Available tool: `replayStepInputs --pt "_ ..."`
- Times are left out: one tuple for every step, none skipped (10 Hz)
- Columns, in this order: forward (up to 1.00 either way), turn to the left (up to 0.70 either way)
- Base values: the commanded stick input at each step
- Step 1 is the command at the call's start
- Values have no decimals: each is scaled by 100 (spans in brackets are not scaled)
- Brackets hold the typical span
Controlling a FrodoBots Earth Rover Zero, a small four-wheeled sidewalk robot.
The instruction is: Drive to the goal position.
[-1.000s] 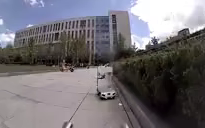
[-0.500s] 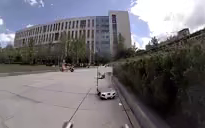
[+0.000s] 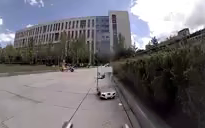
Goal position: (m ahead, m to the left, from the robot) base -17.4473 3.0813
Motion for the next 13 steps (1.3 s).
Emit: replayStepInputs --pt "5 1" --pt "5 1" --pt "5 3" --pt "5 4" --pt "5 2" --pt "5 1" --pt "5 1" --pt "5 4" --pt "5 2" --pt "5 1" --pt "5 1" --pt "5 2" --pt "5 3"
